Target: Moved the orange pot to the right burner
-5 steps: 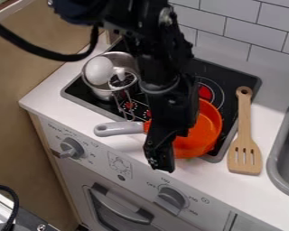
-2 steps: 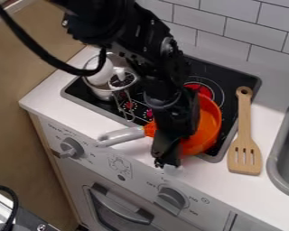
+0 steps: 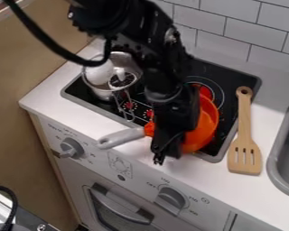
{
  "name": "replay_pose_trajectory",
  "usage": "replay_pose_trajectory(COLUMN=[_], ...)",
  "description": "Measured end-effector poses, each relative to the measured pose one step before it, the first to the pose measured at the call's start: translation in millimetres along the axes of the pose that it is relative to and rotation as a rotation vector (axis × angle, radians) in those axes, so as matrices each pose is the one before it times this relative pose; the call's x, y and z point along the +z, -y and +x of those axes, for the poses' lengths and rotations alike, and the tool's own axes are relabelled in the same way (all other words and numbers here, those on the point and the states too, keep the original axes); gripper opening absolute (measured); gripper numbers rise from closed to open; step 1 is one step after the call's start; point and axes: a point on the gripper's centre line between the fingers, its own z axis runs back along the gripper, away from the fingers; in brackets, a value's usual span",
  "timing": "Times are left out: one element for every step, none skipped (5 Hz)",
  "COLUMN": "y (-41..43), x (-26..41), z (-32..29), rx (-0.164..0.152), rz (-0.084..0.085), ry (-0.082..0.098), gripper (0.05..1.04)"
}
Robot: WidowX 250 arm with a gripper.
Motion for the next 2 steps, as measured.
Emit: replay_pose_trajectory(y=[-4.34, -7.36], x=[10.02, 12.97], z=[-1.8, -1.46], rx=[0.0109, 0.0199], rz=[-0.0459, -0.0369], ry=[-0.0111, -0.0075], gripper=[0.066, 0.056])
